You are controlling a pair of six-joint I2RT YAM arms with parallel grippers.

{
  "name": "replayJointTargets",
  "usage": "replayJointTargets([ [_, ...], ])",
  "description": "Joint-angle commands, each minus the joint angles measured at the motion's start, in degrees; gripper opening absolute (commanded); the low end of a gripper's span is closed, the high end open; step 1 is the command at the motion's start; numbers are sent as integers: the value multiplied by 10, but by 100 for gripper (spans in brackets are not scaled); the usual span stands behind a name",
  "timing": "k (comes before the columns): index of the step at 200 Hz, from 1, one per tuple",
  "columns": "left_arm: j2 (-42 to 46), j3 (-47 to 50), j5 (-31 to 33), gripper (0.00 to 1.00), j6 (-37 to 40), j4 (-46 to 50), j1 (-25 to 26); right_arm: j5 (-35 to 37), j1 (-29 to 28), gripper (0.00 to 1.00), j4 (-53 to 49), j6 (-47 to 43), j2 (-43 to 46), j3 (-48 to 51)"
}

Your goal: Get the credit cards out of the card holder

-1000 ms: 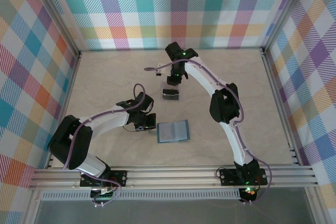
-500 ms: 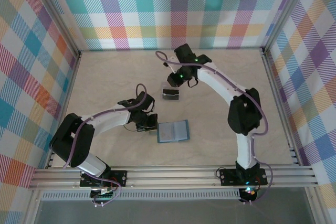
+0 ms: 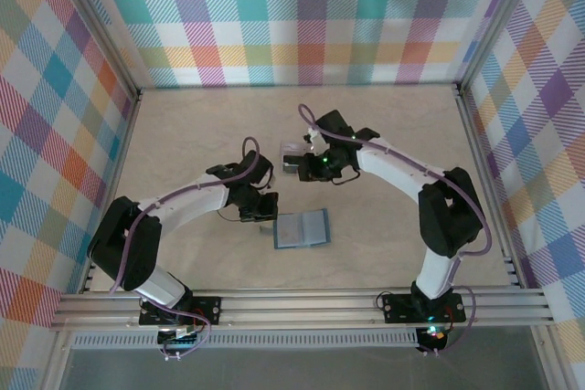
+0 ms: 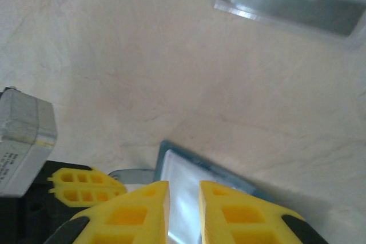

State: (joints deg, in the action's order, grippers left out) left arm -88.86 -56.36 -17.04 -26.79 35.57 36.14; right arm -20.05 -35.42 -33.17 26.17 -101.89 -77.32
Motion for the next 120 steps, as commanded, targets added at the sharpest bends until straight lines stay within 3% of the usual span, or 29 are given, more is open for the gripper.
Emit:
replayJointTargets([
  [1, -17, -4, 1, 4, 21, 44, 4, -57, -8, 19, 27, 76, 9, 24],
  [120, -98, -13, 20, 3, 46, 42, 3, -68, -53, 19, 59, 127, -30, 70],
])
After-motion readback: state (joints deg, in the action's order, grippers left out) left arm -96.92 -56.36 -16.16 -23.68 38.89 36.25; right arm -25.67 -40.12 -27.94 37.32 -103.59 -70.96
